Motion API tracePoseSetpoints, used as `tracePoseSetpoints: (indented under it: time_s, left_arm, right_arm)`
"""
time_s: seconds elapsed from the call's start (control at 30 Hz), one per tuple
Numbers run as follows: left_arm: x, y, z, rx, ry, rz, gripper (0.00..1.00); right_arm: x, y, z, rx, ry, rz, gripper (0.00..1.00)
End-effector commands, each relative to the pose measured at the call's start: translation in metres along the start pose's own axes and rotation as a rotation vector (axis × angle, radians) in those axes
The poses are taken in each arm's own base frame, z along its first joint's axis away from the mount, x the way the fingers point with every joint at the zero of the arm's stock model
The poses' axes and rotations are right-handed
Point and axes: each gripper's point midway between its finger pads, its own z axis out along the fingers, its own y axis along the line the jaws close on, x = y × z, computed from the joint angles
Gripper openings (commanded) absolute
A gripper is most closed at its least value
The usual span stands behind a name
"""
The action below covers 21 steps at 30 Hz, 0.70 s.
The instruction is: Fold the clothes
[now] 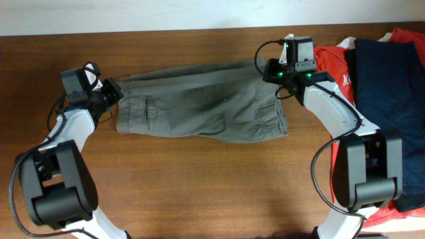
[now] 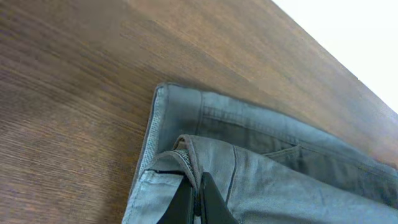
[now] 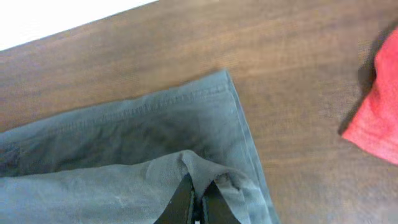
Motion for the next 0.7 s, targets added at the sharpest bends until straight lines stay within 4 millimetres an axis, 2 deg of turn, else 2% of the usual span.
tracePoseSetpoints:
  time_s: [0.0,0.07,0.1,0.13,0.17,0.2,0.23,0.27,0.33,0.4,0.5,0.53,0.57,0.6,0.63,0.67]
  left_arm:
    - [0.005,0.023,0.018,-0.056,0.001,-0.017,0.01]
    - [0.007,0.017,0.025,-0.042,-0.002,-0.002,0.02]
    - [0.004,0.011,0.026,-0.025,-0.018,0.01,0.06]
    - [-0.002,0.001,0.026,0.009,-0.042,0.028,0.38]
    - [-0.011,-0.016,0.026,0.077,-0.078,0.059,0.43]
    - [-0.02,-0.034,0.022,0.161,-0.107,0.086,0.52]
    - [-0.027,-0.05,0.016,0.236,-0.128,0.113,0.59]
    - [-0.037,-0.071,0.004,0.321,-0.15,0.144,0.6]
    - [-0.049,-0.09,-0.017,0.369,-0.168,0.162,0.66]
    - [-0.056,-0.099,-0.036,0.371,-0.182,0.171,0.67]
    - [-0.071,-0.117,-0.076,0.363,-0.244,0.243,0.66]
    - [-0.068,-0.116,-0.084,0.341,-0.226,0.228,0.46]
    - [-0.052,-0.106,-0.087,0.282,-0.154,0.185,0.11]
    - [-0.037,-0.098,-0.083,0.239,-0.092,0.156,0.0]
    - [-0.023,-0.093,-0.078,0.205,-0.04,0.138,0.01]
    - [-0.002,-0.09,-0.07,0.175,0.032,0.16,0.0]
  right_arm:
    - [-0.005,-0.009,0.01,0.039,-0.019,-0.015,0.04]
    - [0.006,-0.015,0.026,0.048,0.006,-0.013,0.05]
    - [0.007,-0.016,0.033,0.046,0.002,-0.014,0.05]
    - [0.005,-0.016,0.039,0.04,-0.017,-0.016,0.08]
    - [-0.004,-0.013,0.045,0.024,-0.063,-0.021,0.1]
    - [-0.014,-0.01,0.045,0.011,-0.101,-0.031,0.22]
    - [-0.029,-0.003,0.04,-0.013,-0.156,-0.048,0.68]
    - [-0.049,0.006,0.027,-0.038,-0.219,-0.055,0.98]
    - [-0.067,0.015,-0.001,-0.048,-0.252,-0.065,0.98]
    - [-0.069,0.02,-0.029,-0.046,-0.232,-0.063,0.98]
    - [-0.044,0.031,-0.067,-0.093,-0.102,-0.058,0.98]
    - [-0.023,0.028,-0.079,-0.081,-0.009,-0.045,1.0]
    - [-0.005,0.023,-0.085,-0.057,0.067,-0.033,0.66]
    - [0.016,0.016,-0.086,-0.03,0.15,-0.021,0.39]
    - [0.03,0.011,-0.085,-0.011,0.206,-0.012,0.19]
    - [0.049,0.004,-0.082,0.015,0.28,-0.001,0.06]
